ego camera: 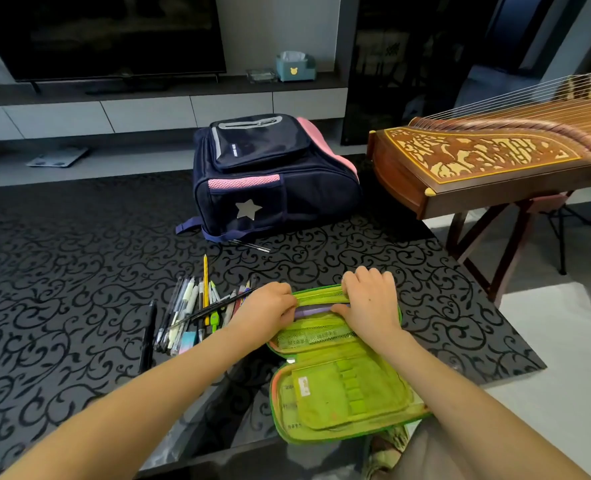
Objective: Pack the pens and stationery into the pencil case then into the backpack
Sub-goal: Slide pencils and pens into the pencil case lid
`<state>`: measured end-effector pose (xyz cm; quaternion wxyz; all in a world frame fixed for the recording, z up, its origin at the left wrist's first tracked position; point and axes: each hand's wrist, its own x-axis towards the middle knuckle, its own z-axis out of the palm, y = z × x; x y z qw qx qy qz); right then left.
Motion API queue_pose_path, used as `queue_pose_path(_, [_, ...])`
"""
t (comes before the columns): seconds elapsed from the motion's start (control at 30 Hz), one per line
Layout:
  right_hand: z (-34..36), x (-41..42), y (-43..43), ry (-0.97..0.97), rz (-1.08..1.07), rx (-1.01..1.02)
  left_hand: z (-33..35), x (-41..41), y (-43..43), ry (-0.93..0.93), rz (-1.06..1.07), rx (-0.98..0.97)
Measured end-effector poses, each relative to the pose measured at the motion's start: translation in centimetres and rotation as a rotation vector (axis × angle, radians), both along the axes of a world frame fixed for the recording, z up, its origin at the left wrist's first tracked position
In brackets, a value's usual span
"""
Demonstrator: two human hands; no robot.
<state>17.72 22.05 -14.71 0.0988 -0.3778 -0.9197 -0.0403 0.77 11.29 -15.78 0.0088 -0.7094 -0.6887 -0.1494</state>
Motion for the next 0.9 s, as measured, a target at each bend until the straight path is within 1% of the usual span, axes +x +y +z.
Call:
queue_pose_path(0.07, [0.4, -0.5, -0.3, -0.002, 0.013, 0.0, 0.3, -0.2, -0.5, -0.054, -0.003, 0.005])
queue_pose_path(0.17, [1.6, -1.8, -0.8, 0.086, 0.038, -0.118, 0.8, -1.0, -1.0, -0.116, 0.031, 0.065])
queue_pose_path(0.23, [1.9, -3.9, -0.8, 0.15, 0.075, -0.207, 1.2, -2.7, -1.5, -0.135, 0.148, 0.089])
queue_pose_path(0.3, [1.9, -6.3, -0.6, 0.154, 0.103, -0.256, 1.6, -4.4, -2.2, -0.158, 0.296, 0.088])
queue_pose_path(0.4, [1.1, -11.2, 0.0, 0.039, 0.103, -0.285, 2.1, -7.2, -3.4, -0.212, 0.481, 0.119])
queue_pose_path(0.47, [0.5, -14.3, 0.7, -0.002, 0.068, -0.323, 2.4, -8.9, -4.3, -0.24, 0.605, 0.124])
queue_pose_path(0.6, [-0.7, -19.5, 2.6, 0.013, -0.033, -0.446, 2.1, -11.5, -6.2, -0.309, 0.793, 0.125])
queue_pose_path(0.7, [-1.6, -21.2, 3.1, -0.024, -0.078, -0.433, 1.7, -12.0, -7.1, -0.323, 0.781, 0.109])
queue_pose_path(0.77, [-2.1, -21.6, 3.0, -0.07, -0.065, -0.427, 1.6, -11.9, -7.3, -0.327, 0.755, 0.101])
queue_pose_path(0.83, [-2.1, -21.1, 2.6, -0.154, -0.004, -0.415, 1.5, -11.3, -7.2, -0.325, 0.722, 0.096])
queue_pose_path(0.9, [-2.0, -20.0, 2.4, -0.253, 0.08, -0.343, 1.4, -10.4, -6.7, -0.316, 0.68, 0.096])
